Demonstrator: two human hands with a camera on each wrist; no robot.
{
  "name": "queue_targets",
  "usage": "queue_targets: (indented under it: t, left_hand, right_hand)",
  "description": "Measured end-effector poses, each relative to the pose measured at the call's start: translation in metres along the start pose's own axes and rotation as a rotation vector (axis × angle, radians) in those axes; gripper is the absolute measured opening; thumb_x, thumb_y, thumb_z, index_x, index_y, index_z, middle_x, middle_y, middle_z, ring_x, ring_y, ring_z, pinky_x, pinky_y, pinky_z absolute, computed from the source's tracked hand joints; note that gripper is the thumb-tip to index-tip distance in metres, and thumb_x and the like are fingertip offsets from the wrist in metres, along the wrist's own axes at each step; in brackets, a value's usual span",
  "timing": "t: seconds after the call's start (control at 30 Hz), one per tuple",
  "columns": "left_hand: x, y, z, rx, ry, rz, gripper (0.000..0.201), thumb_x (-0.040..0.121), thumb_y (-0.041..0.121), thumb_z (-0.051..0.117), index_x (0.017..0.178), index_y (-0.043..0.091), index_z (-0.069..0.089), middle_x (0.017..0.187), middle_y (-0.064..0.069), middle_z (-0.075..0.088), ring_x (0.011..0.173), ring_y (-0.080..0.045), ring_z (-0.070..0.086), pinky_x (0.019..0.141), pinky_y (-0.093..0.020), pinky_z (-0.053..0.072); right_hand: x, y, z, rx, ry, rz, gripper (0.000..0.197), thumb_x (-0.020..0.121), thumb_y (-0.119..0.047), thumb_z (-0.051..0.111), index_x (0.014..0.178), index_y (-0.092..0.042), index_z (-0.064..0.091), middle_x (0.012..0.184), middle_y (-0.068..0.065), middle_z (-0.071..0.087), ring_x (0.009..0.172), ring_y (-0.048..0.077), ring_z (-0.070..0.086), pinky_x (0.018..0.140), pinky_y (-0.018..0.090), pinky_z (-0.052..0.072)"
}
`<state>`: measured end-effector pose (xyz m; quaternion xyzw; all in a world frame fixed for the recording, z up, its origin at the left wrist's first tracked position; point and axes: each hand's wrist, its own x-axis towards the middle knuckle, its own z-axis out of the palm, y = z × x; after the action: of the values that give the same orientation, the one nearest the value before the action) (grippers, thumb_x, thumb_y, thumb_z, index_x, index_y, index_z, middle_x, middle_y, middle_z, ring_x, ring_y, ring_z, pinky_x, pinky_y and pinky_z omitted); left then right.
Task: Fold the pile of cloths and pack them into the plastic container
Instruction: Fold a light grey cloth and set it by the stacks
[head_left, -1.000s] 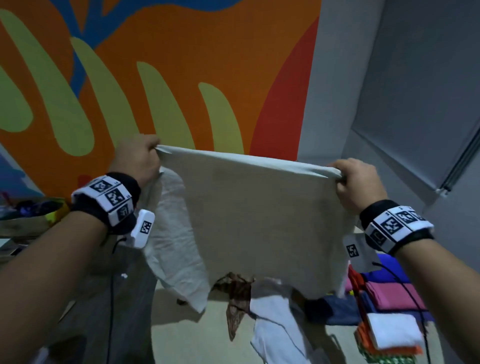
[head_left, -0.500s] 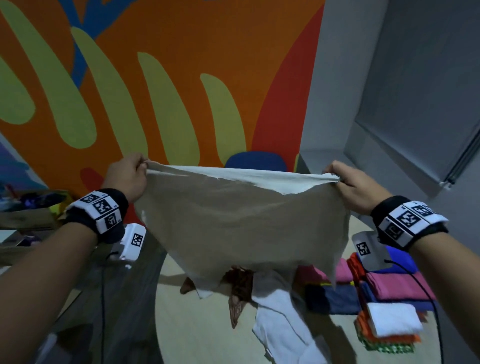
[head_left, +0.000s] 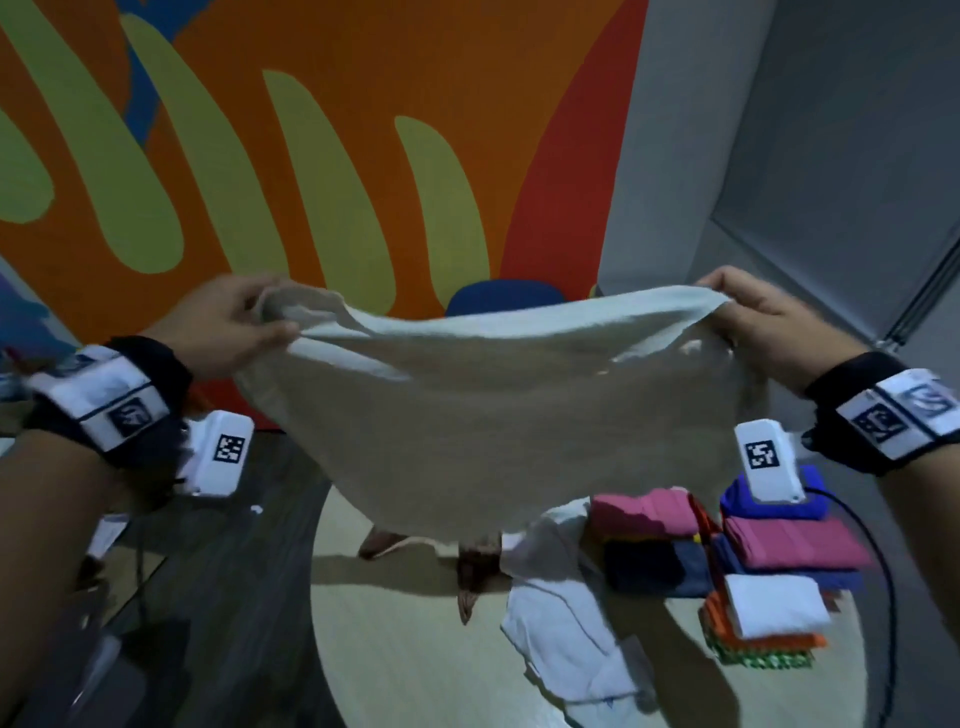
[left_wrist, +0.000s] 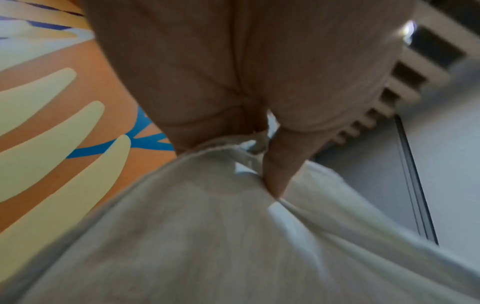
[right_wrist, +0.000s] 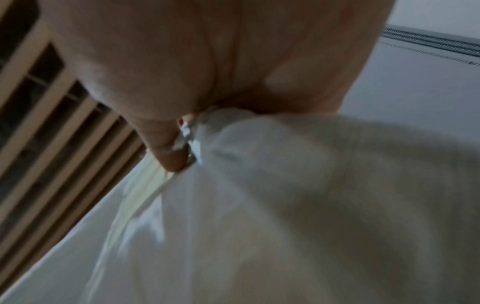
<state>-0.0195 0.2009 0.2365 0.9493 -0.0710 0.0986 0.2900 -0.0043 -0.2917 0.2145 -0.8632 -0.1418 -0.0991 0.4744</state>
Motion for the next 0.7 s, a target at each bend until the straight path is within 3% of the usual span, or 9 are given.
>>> queue_targets:
  t: [0.07,0.17,0.23,0.3,0.37,0.43,0.5,0.57,0.7]
  left_hand:
    - [-0.001,-0.008,-0.021,-0.084,0.128,0.005,0.014,0.097,0.019,0.059,0.097,0.032,0.066,0.106,0.001,0.064,0.096,-0.023,0.06,0.08,-0.047,0.051]
    - [0.001,-0.02,-0.041,-0.153,0.316,0.012,0.01,0.097,0.032,0.059,0.093,0.034,0.067,0.104,-0.014,0.066,0.098,-0.042,0.061,0.082,-0.062,0.051]
    - [0.001,-0.012,-0.043,-0.247,0.395,-0.024,0.015,0.096,0.04,0.059,0.09,0.031,0.069,0.098,-0.018,0.066,0.091,-0.04,0.064,0.082,-0.059,0.053]
    - [0.002,0.005,-0.036,-0.286,0.431,-0.061,0.018,0.096,0.04,0.058,0.086,0.028,0.068,0.093,-0.011,0.067,0.088,-0.028,0.064,0.078,-0.044,0.052]
    - [0.009,0.003,-0.018,-0.261,0.383,-0.183,0.019,0.098,0.037,0.057,0.092,0.022,0.068,0.092,-0.007,0.065,0.086,-0.021,0.06,0.073,-0.033,0.044]
    - [0.018,-0.009,0.007,-0.215,0.28,-0.342,0.031,0.097,0.037,0.058,0.098,0.008,0.069,0.098,-0.013,0.068,0.086,-0.025,0.061,0.073,-0.035,0.046]
    - [0.025,-0.024,0.033,-0.201,0.167,-0.456,0.039,0.094,0.038,0.06,0.105,0.002,0.069,0.107,-0.018,0.069,0.093,-0.031,0.064,0.083,-0.04,0.051]
    - [0.026,-0.034,0.056,-0.224,0.091,-0.52,0.036,0.094,0.035,0.061,0.102,0.002,0.07,0.103,-0.017,0.069,0.091,-0.03,0.063,0.083,-0.037,0.049]
    - [0.014,-0.024,0.1,-0.263,0.029,-0.518,0.037,0.091,0.04,0.06,0.076,0.007,0.064,0.07,-0.016,0.06,0.066,-0.03,0.059,0.066,-0.032,0.039]
  right_hand:
    - [-0.006,-0.015,-0.016,0.083,-0.005,-0.079,0.02,0.099,-0.021,0.053,0.084,-0.02,0.066,0.067,-0.013,0.063,0.058,-0.001,0.052,0.051,0.01,0.042]
    - [-0.011,-0.034,-0.03,0.167,0.0,-0.137,0.013,0.087,-0.032,0.06,0.086,-0.029,0.073,0.078,-0.014,0.07,0.068,-0.002,0.059,0.063,0.009,0.047]
    - [-0.008,-0.034,-0.029,0.224,0.041,-0.124,0.007,0.085,-0.02,0.062,0.088,-0.022,0.067,0.07,-0.011,0.068,0.058,-0.001,0.056,0.056,0.01,0.046]
    - [-0.002,-0.026,-0.021,0.283,0.069,-0.068,0.005,0.089,-0.01,0.06,0.084,-0.011,0.06,0.054,-0.009,0.061,0.043,0.0,0.048,0.043,0.012,0.039]
    - [0.001,-0.012,-0.003,0.318,0.075,0.089,0.013,0.092,-0.012,0.06,0.08,-0.006,0.062,0.048,-0.007,0.056,0.037,0.004,0.044,0.038,0.015,0.036]
    - [0.001,0.009,0.02,0.381,0.067,0.315,0.018,0.092,-0.018,0.064,0.081,-0.003,0.067,0.056,0.004,0.063,0.045,0.015,0.056,0.049,0.02,0.044]
    - [-0.001,0.029,0.043,0.414,0.056,0.514,0.024,0.086,-0.025,0.071,0.084,-0.002,0.068,0.07,0.02,0.062,0.061,0.028,0.059,0.063,0.032,0.046]
    - [-0.006,0.04,0.064,0.394,0.069,0.618,0.027,0.084,-0.029,0.072,0.079,-0.004,0.065,0.064,0.017,0.054,0.054,0.026,0.051,0.056,0.031,0.04]
    - [-0.015,0.05,0.103,0.398,0.088,0.674,0.026,0.101,-0.018,0.054,0.083,0.001,0.049,0.058,0.01,0.05,0.036,0.018,0.043,0.04,0.019,0.032]
